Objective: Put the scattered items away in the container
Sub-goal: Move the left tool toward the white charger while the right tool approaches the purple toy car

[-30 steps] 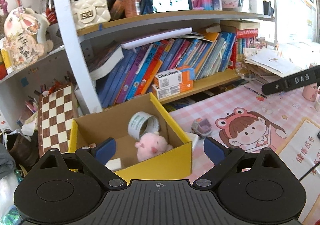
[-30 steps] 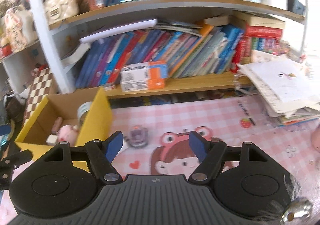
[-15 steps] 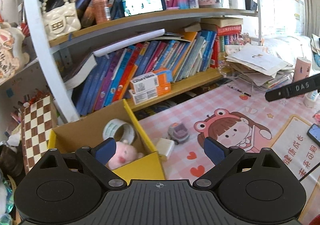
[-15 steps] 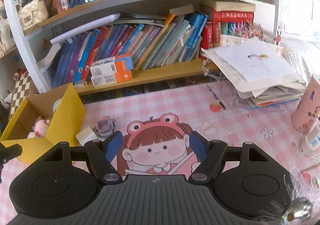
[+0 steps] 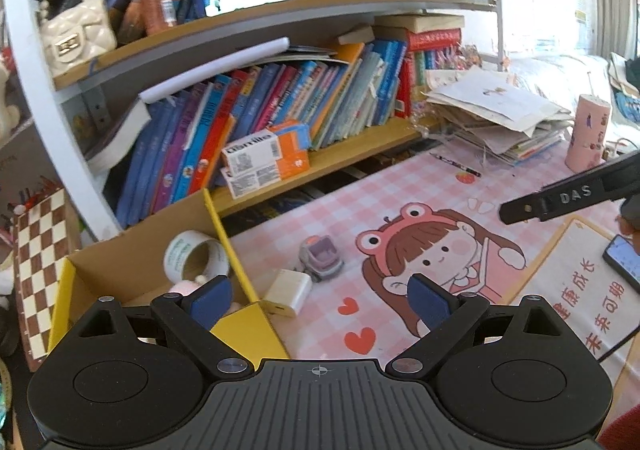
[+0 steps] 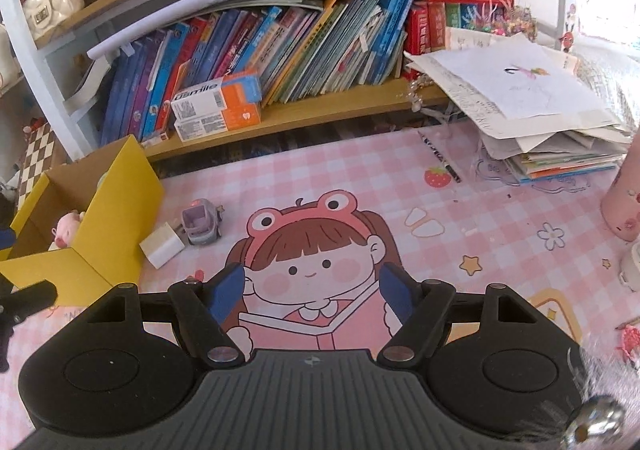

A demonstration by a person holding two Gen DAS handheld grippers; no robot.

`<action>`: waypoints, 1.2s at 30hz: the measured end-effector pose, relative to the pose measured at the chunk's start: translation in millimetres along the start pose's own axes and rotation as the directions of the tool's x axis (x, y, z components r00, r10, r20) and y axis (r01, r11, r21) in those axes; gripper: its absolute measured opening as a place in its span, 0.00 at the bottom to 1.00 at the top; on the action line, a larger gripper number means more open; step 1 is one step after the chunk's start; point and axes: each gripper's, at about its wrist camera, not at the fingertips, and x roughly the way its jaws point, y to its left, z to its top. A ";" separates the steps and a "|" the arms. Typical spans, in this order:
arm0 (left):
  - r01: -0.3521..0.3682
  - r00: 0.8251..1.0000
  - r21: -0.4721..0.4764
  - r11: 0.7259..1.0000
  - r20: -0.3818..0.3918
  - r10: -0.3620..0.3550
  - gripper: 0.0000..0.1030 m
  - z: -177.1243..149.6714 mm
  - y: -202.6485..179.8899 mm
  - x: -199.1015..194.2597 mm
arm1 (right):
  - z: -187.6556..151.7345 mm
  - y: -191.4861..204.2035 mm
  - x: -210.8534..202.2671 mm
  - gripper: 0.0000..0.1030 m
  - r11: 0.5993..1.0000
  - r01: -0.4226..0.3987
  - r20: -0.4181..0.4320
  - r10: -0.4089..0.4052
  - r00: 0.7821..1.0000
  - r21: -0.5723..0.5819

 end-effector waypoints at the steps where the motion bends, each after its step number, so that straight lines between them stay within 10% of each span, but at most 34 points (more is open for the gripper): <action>1: 0.003 1.000 0.007 1.000 -0.005 -0.003 0.93 0.5 -1.9 2.9 | 1.3 0.2 2.9 0.71 1.000 -0.005 -0.004 0.005 1.000 -0.001; 17: -0.007 0.998 0.045 0.999 -0.059 0.010 0.91 1.8 -11.4 52.8 | 23.9 20.2 50.9 0.71 0.994 -0.096 -0.072 0.091 0.993 -0.057; 23: -0.020 0.996 0.073 0.997 -0.086 0.026 0.58 -0.4 -13.6 76.6 | 34.0 30.5 70.7 0.71 0.988 -0.130 -0.088 0.123 0.988 -0.082; 36: -0.089 0.986 0.084 0.992 -0.137 0.100 0.51 -7.0 -14.0 125.0 | 49.7 53.2 121.4 0.69 0.974 -0.195 -0.143 0.178 0.974 -0.112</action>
